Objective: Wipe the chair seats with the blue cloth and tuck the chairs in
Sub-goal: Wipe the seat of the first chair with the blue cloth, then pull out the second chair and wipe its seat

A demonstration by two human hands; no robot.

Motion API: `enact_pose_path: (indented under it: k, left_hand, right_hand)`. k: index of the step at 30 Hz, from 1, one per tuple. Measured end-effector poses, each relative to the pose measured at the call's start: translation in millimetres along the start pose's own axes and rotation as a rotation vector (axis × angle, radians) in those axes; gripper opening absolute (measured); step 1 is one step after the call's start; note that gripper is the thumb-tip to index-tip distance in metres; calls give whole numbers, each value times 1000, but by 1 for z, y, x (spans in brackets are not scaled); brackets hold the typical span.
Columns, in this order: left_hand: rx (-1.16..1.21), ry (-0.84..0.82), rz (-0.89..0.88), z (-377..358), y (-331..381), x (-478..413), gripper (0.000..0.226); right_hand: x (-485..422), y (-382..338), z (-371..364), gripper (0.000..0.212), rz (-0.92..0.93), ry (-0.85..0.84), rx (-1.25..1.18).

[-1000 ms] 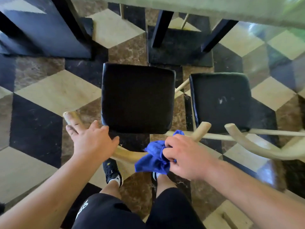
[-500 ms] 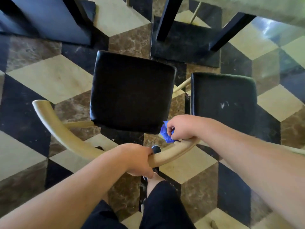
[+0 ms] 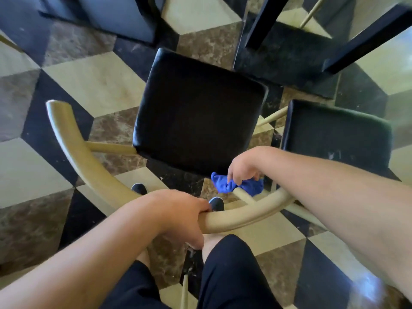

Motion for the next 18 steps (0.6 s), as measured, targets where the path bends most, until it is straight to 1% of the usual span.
enact_pose_path:
  k: [2, 4, 6, 7, 9, 11, 13, 16, 18]
  left_hand:
    - [5, -14, 36, 2, 3, 5, 66]
    - [27, -41, 96, 5, 7, 9, 71]
    - [72, -48, 149, 6, 15, 12, 69]
    - [79, -28, 162, 5, 22, 13, 65]
    - [62, 74, 164, 2, 39, 15, 60]
    - [76, 185, 146, -2, 59, 15, 60]
    - [142, 263, 111, -2, 80, 14, 62]
    - [239, 328, 39, 6, 116, 10, 74]
    - [299, 392, 2, 14, 143, 7, 83]
  right_hand:
    - [37, -4, -2, 39, 49, 46, -17]
    - [78, -5, -3, 37, 115, 135, 5]
    - [120, -5, -6, 29, 191, 258, 46]
    - [139, -5, -9, 22, 222, 365, 18]
    - [177, -4, -14, 13, 250, 640, -82]
    - [209, 3, -26, 12, 261, 900, -206]
    - [237, 16, -46, 13, 243, 1110, -314]
    - [267, 48, -84, 11, 154, 1379, -376]
    - [278, 71, -112, 14, 77, 1530, -390]
Point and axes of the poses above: each hand's wrist, its own x-axis away from the middle knuckle, its own z-axis out of the back of the hand, y = z × x, the point moved 4 cm from there along -x, towards the middle knuckle, and after that the axes turned 14 degrees about z, right-handed, at the moved point
